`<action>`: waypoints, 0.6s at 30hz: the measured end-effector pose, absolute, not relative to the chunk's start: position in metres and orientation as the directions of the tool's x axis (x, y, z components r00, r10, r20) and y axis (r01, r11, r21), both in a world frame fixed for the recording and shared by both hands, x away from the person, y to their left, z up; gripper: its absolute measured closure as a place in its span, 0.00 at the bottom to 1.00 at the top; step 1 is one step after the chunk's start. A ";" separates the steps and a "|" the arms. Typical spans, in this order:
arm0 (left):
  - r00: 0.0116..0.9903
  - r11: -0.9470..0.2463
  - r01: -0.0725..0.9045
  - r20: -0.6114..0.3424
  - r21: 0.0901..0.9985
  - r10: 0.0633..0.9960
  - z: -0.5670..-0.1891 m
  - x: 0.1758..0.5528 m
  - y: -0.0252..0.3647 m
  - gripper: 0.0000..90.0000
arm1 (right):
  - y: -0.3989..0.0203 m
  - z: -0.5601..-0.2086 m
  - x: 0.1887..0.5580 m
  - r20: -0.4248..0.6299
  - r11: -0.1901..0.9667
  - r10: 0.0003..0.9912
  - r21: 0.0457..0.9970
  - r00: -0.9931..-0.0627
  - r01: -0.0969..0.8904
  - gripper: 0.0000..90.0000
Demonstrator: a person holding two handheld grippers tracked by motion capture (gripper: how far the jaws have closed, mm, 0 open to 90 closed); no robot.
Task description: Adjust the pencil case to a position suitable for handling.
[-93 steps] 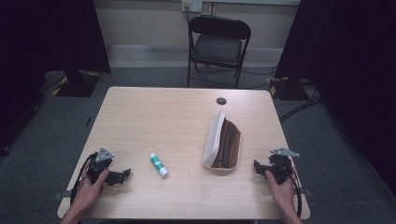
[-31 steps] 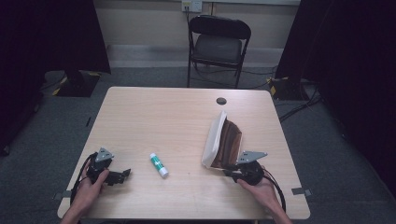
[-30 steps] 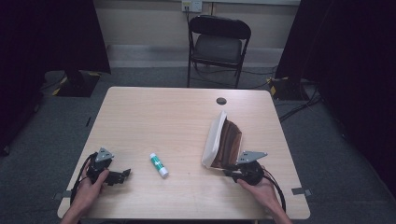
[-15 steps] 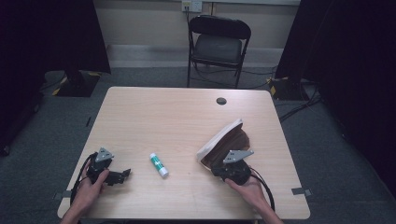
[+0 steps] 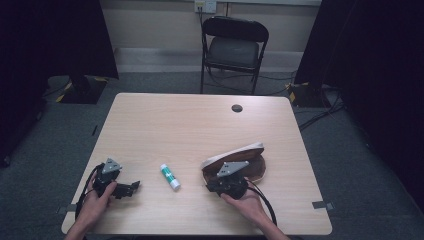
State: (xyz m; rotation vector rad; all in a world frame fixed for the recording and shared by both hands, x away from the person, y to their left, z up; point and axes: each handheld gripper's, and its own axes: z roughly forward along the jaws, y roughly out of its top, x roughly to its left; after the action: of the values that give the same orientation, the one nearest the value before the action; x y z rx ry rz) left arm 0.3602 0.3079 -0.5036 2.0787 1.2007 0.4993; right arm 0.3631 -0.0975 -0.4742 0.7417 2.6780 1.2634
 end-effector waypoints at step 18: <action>0.502 -0.346 0.606 -0.007 0.716 0.865 -0.504 0.360 0.308 0.00 | -0.108 -0.449 0.354 0.114 0.481 0.469 0.799 -0.876 0.361 0.81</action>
State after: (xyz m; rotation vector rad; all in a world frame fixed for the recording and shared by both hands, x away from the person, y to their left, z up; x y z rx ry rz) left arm 0.3600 0.3078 -0.5035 2.0787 1.2006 0.4976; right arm 0.3535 -0.1078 -0.4487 0.7321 2.5983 1.3570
